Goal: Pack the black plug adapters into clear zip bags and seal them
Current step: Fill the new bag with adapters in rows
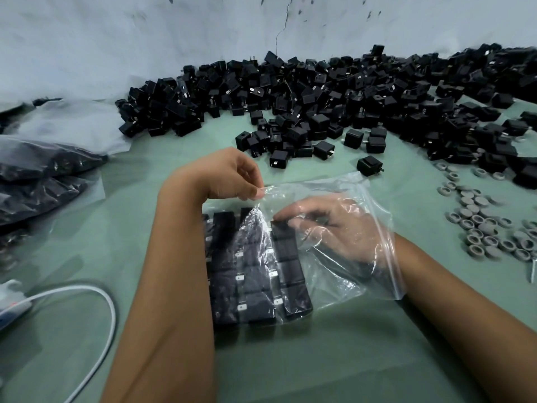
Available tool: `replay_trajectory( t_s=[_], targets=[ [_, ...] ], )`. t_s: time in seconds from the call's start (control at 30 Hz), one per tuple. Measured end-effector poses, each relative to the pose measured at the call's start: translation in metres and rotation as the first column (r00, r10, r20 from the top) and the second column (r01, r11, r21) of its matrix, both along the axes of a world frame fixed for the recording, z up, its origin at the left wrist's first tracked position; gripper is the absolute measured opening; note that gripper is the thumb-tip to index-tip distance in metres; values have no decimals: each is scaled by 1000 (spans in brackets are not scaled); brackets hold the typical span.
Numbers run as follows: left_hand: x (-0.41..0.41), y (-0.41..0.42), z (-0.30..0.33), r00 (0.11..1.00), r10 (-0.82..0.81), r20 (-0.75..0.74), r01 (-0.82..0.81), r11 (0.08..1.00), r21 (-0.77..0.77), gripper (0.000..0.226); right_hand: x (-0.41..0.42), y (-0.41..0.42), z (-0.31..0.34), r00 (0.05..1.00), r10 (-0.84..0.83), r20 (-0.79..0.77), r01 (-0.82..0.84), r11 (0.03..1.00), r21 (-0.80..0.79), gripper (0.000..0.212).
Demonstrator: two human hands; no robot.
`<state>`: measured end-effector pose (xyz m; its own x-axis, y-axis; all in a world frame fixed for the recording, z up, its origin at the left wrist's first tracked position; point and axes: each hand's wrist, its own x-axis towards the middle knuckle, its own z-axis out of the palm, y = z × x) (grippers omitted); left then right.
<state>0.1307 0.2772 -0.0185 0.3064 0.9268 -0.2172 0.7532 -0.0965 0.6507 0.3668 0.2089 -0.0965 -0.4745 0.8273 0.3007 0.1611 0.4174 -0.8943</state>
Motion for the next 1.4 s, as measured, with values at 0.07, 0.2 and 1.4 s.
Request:
replay_trajectory(
  t_s=[0.07,0.2,1.4],
  targets=[
    [1,0,0,1000,9,-11,-8,1000,9,6,-2,-1,-1,998,13,-56,-14,1000,-20,19],
    [2,0,0,999,13,-30,-12,1000,16,7,0,-3,1,1000,-25,3,25,1000,-6,18],
    [135,-30,6,942,-323,-93,336,902,271,38,87,39,23,661,-633,403,608,767,206,23]
  ],
)
